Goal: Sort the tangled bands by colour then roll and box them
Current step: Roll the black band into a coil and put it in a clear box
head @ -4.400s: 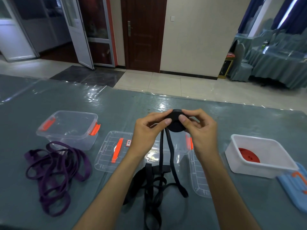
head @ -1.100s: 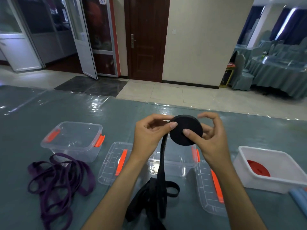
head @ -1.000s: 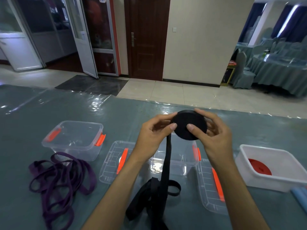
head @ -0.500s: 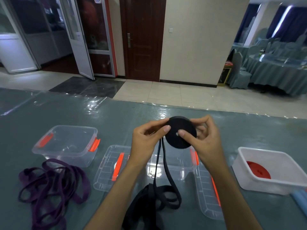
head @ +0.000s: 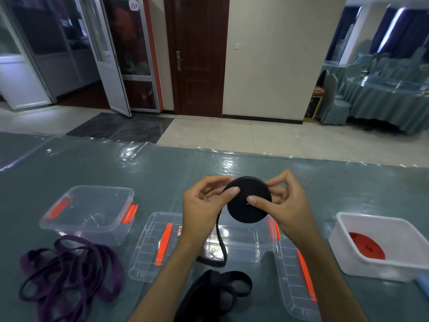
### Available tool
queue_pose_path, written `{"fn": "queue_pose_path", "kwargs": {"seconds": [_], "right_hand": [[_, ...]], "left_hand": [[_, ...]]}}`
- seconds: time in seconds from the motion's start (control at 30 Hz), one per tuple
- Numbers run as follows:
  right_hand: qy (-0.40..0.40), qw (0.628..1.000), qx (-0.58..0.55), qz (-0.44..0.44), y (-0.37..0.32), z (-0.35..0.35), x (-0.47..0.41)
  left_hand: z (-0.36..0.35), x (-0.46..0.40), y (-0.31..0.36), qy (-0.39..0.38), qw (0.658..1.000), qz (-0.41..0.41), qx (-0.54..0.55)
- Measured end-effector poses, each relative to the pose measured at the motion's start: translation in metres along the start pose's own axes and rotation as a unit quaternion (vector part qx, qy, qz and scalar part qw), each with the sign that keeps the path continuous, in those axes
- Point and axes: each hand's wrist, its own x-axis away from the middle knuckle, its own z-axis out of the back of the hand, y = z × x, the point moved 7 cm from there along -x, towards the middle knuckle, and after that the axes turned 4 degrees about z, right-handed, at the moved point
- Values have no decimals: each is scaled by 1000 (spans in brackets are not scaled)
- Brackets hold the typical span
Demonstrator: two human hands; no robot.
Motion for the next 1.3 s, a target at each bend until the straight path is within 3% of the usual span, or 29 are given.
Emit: {"fn": "queue_pose_path", "kwargs": {"seconds": [0.2,0.33,0.43,0.73,1.0,1.17,1.3], "right_hand": [[17,999,-3,38,-7,-7,5],[28,997,-66,-14,2,-8,14],[54,996,-71,-6,0,-5,18],[2,997,-52,-51,-8,-7,28],[13,998,-6,56,-23,-9,41],[-31,999,18,35,-26,-11,45],[-24,997,11,69,-32,-6,46]], "left_hand": [[-9,2,1,-48,998,32,5],[-9,3,8,-48,999,17,11],[-10,11,4,-39,999,27,9],[0,33,13,-42,999,15,-16],[-2,37,26,-55,997,-4,-47],[-3,42,33,-45,998,-31,-39],[-3,44,26,-49,999,-13,-11]]}}
